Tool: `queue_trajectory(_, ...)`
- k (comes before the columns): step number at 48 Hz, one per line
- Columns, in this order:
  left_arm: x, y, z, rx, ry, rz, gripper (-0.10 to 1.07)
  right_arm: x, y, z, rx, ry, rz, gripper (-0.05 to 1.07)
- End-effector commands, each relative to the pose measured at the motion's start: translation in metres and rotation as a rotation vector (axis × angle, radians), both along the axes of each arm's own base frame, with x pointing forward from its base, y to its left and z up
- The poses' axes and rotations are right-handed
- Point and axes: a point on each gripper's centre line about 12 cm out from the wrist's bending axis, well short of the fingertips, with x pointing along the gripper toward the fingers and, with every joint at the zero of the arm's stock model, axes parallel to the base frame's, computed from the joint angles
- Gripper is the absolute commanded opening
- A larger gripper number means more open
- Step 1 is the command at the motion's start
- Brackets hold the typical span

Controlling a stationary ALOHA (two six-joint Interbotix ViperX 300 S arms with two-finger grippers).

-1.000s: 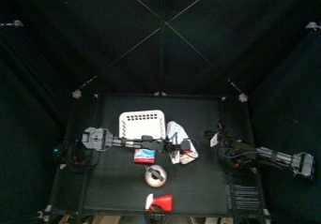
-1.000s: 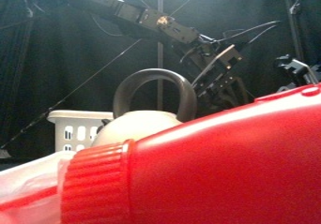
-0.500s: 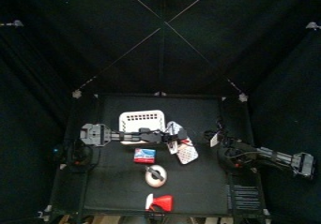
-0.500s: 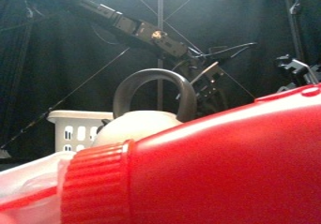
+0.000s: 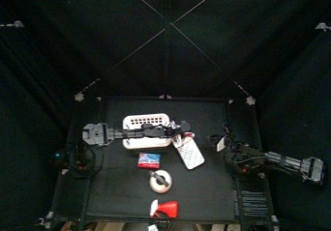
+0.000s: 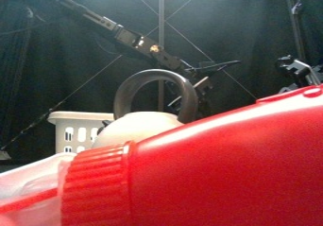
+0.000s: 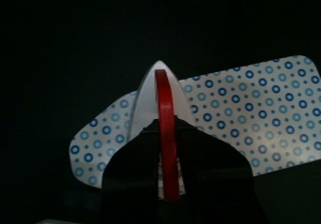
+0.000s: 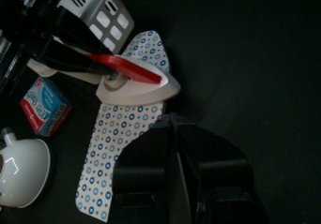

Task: Iron the board

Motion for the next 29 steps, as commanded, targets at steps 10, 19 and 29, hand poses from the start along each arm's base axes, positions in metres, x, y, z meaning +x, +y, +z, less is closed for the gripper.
queue_trajectory(10, -0.014, 0.0252, 0.0015, -0.003, 0.01, 0.055, 0.46, 0.0024, -0.0014, 0.004, -0.005, -0.01, 0.001, 0.46)
queue_trajectory(19, -0.0137, 0.0236, 0.0019, -0.002, 0.009, 0.05, 0.46, 0.0024, -0.0014, 0.004, -0.006, -0.009, 0.002, 0.46)
queue_trajectory(29, -0.0133, 0.0228, 0.002, -0.002, 0.007, 0.05, 0.46, 0.0022, -0.0012, 0.0035, -0.004, -0.008, 0.001, 0.46)
